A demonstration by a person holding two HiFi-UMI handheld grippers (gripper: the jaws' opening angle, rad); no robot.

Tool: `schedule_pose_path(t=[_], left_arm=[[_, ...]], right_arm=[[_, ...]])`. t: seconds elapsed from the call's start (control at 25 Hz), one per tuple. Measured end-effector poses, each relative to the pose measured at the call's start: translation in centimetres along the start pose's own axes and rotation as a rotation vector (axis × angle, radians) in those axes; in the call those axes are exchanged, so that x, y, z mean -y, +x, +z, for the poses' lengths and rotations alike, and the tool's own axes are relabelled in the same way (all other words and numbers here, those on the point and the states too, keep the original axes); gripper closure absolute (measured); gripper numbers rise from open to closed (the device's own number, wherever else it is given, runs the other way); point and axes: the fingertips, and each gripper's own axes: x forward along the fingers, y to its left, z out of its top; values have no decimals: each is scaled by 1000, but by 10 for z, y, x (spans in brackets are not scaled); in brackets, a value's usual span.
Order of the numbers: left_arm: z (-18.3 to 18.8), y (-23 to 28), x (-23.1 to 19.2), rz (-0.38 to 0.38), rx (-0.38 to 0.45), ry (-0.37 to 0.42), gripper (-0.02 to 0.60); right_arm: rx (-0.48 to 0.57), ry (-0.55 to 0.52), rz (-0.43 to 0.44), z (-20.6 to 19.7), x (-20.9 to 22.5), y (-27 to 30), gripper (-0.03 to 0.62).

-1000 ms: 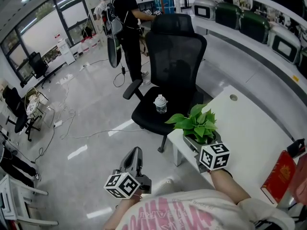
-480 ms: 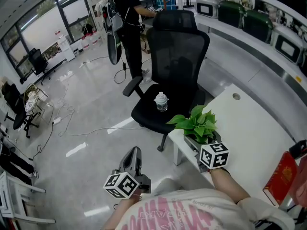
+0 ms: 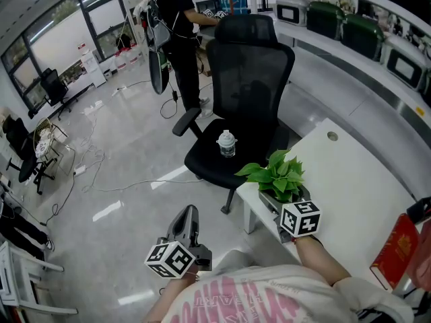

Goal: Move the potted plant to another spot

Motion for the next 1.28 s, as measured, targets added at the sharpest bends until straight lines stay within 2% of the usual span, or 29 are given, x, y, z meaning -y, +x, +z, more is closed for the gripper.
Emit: schedule_pose_path(t=[0.64, 1.28], left_arm=[[0, 2, -5, 6, -4, -14, 557], [15, 6, -7, 35, -32, -48, 557]], right_arm=[[-21, -29, 0, -5, 0, 1, 94], [-95, -42, -20, -6, -3, 2, 94]])
